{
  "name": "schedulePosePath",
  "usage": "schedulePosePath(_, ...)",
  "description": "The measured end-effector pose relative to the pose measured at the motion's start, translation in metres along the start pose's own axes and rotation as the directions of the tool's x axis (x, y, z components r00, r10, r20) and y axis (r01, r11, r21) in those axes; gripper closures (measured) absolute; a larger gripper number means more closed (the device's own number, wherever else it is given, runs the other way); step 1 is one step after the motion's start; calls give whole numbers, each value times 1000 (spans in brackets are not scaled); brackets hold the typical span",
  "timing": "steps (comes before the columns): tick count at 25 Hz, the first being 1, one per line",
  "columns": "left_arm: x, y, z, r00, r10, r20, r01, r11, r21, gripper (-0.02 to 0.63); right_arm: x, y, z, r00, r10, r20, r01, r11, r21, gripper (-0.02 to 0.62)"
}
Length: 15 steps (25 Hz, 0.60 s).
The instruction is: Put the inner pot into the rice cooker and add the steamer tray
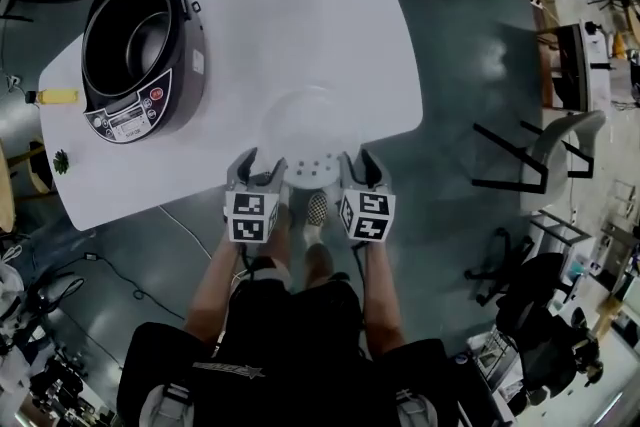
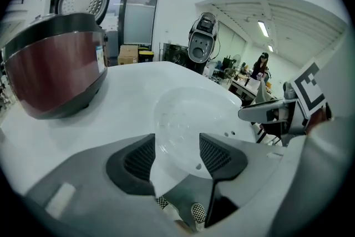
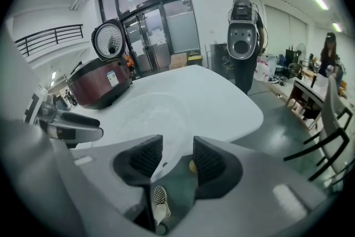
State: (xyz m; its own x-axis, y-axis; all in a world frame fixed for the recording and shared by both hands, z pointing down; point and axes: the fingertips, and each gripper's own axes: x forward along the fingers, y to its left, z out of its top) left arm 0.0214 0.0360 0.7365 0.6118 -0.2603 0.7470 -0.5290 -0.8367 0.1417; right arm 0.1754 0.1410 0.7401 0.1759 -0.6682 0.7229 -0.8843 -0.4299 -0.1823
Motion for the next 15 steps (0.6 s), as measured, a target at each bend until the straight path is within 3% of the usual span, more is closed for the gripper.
schedulePosePath(8, 4, 5, -7, 1000, 16, -23, -17, 1000, -23, 350, 3, -5, -4, 1000, -4, -16, 4, 1000, 4, 434)
schedulePosePath(15, 7, 6, -15, 999, 36, -35, -37, 999, -19, 422, 4, -2, -4, 1000, -3, -24, 3, 1000, -7, 491)
